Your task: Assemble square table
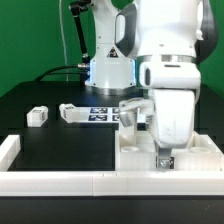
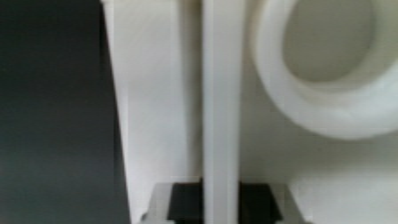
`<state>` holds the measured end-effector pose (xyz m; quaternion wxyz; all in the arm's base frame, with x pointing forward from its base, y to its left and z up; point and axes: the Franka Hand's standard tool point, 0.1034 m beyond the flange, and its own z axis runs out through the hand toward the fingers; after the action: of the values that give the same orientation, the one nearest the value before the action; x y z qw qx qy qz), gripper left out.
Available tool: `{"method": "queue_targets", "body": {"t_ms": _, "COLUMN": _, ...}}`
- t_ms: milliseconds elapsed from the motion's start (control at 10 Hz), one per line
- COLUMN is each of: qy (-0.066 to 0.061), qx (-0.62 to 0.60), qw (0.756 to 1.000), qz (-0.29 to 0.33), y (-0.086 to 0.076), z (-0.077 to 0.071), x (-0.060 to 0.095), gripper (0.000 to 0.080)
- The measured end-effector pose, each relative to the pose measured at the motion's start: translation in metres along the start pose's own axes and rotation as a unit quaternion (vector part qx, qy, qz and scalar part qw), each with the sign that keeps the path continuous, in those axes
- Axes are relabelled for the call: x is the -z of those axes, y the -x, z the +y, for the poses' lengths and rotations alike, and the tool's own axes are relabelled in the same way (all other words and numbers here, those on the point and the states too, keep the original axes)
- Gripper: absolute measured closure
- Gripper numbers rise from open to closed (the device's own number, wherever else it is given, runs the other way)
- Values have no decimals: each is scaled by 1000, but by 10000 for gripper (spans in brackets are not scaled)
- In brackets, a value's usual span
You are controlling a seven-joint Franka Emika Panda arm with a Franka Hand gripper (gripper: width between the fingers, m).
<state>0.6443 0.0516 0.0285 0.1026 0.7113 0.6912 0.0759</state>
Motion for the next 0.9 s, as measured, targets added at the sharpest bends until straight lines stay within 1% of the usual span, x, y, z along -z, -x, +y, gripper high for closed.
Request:
{"method": "queue_targets", "body": {"t_ms": 200, "qy": -7, "qx": 0, "qw": 1000, "qz": -2, "y": 0, "z": 1, "x": 0, "gripper": 726}}
{"method": "queue_targets", "body": {"t_ms": 400, "qy": -9, "qx": 0, "qw": 1000, "qz": -3, "y": 1, "z": 1, "x": 0, "gripper": 726}}
{"method": "queue_targets", "body": {"t_ms": 500, "qy": -16, "qx": 0, "qw": 1000, "qz": -3, "y": 0, "z": -5, "x": 0, "gripper": 643}}
{"method": "queue_targets", "body": {"t_ms": 600, "qy": -25, "qx": 1, "qw": 1000, "qz": -5, "y": 0, "z": -10, "x": 1, "gripper": 507}}
{"method": "queue_targets", "body": {"t_ms": 700, "qy": -34, "qx": 1, "qw": 999, "qz": -6, "y": 0, "z": -15, "x": 1, "gripper": 507}}
{"method": "queue_targets", "body": {"t_ms": 800, "qy": -41, "qx": 2, "qw": 999, "qz": -7, "y": 0, "z": -20, "x": 2, "gripper": 325}}
{"method": "queue_targets", "body": {"t_ms": 900, "qy": -45, "qx": 2, "qw": 999, "qz": -7, "y": 0, "z": -24, "x": 3, "gripper": 211}}
